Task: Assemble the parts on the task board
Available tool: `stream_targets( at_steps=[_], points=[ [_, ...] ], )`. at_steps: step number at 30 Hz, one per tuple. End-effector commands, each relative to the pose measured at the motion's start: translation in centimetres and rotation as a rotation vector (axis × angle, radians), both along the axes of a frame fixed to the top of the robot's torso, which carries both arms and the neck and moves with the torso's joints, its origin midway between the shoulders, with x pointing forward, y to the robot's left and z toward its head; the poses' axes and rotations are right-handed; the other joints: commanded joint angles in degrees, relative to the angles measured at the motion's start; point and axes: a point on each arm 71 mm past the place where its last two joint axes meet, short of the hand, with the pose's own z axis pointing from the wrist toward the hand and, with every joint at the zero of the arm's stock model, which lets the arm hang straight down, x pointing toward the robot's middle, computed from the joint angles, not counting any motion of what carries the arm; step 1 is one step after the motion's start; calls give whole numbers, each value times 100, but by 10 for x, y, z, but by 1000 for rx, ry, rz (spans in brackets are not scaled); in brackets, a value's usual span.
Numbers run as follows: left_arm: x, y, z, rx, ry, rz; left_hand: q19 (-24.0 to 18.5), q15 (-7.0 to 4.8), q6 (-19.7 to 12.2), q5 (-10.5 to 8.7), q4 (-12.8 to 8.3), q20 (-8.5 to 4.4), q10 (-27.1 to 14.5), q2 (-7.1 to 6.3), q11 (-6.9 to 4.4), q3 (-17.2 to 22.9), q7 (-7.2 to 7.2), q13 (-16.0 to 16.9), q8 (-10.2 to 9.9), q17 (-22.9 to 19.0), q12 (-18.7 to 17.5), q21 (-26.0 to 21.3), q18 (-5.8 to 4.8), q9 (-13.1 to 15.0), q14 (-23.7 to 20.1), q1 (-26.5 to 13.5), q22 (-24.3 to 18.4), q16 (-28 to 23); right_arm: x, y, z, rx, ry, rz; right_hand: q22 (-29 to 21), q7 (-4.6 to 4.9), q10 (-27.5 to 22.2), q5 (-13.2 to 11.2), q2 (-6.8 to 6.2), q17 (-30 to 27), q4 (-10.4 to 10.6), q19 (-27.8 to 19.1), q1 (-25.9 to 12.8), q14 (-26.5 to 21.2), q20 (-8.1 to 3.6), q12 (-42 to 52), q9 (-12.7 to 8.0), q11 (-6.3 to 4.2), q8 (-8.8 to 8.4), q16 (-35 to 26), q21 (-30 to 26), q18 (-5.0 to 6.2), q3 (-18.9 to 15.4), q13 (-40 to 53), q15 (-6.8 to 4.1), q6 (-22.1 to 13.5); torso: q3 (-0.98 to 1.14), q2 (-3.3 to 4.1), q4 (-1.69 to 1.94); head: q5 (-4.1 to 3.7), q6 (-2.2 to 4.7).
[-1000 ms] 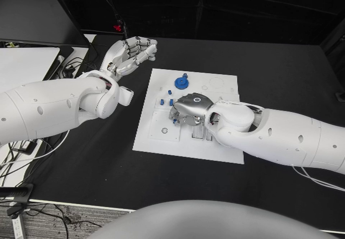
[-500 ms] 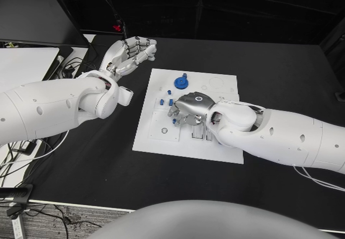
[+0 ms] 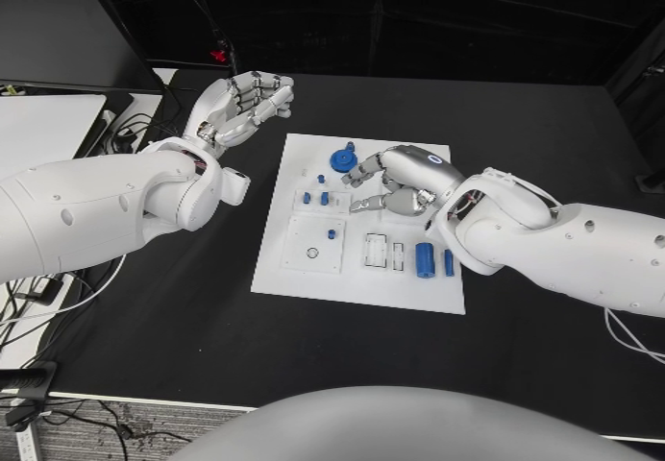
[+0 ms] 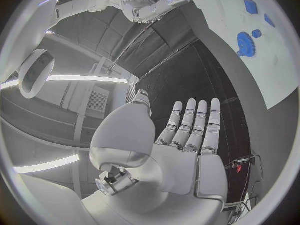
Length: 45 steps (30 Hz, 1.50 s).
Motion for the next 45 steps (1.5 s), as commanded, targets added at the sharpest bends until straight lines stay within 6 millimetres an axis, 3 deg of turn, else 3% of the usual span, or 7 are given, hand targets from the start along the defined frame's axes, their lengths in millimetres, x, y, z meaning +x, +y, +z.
stream_targets(
  at_steps=[1, 7, 16, 32, 41, 45],
  points=[
    [0, -2, 2, -11, -18, -14, 46, 9, -32, 30, -7, 6, -43, 44, -7, -40, 735, -6, 26, -13, 38, 34, -26, -7, -42, 8, -11, 38, 1, -9, 7, 59, 36, 14, 937, 30, -117, 18, 39, 1506, -47, 85, -18, 605, 53, 12, 2, 19, 18, 13, 21, 66, -2, -4, 47, 28, -4, 0, 17, -19, 1],
    [0, -1, 2, -10, -19, -12, 46, 9, -35, 33, -7, 6, -44, 46, -7, -43, 735, -6, 28, -16, 41, 35, -26, -8, -43, 11, -12, 41, 14, -36, 2, -54, 96, -72, 941, 144, -298, 18, 48, 1506, -89, 87, -26, 605, 114, 19, -27, 121, -52, 13, 34, 58, 40, 0, 133, -125, 4, -1, 4, 18, 1],
    [-1, -1, 2, -10, -18, -13, 46, 9, -35, 33, -7, 6, -44, 46, -7, -43, 735, -6, 28, -16, 41, 35, -26, -8, -43, 11, -12, 41, 27, -58, -8, -205, 112, -180, 943, 160, -366, 17, 88, 1506, -123, 87, 9, 605, 141, 27, -26, 141, -46, 13, 39, 58, 86, 3, 158, -158, 11, 7, -1, -9, 1],
    [0, -1, 2, -10, -19, -13, 46, 9, -38, 38, -6, 6, -45, 53, -7, -54, 735, -6, 38, -27, 52, 35, -26, -10, -44, 16, -15, 50, 36, -52, -16, -303, 111, -224, 926, 131, -339, 18, 99, 1506, -167, 71, 23, 605, 161, 92, 8, 123, 39, 13, -1, 75, 126, 21, 151, 10, 9, 11, 4, -57, 11],
    [-1, 2, 3, -11, -34, -5, 54, 6, -28, 86, -10, 6, -41, 70, -12, -80, 731, -7, 76, -58, 89, 41, -23, -12, -35, 56, -23, 85, 36, -49, -18, -319, 123, -217, 925, 107, -151, 17, 112, 1506, -200, 72, 30, 605, 155, 190, 13, 85, 63, 13, 4, 80, 159, 34, 124, 103, -3, 1, 14, -134, 1],
    [-1, 4, 4, -11, -37, 0, 55, 5, -28, 94, -9, 6, -43, 72, -12, -83, 730, -7, 79, -62, 92, 42, -23, -12, -35, 59, -24, 89, 36, -48, -19, -326, 129, -218, 926, 96, -95, 17, 118, 1506, -204, 73, 28, 605, 149, 211, 12, 74, 65, 13, 7, 80, 167, 32, 114, 124, 4, 4, -10, -121, 3]
  ],
)
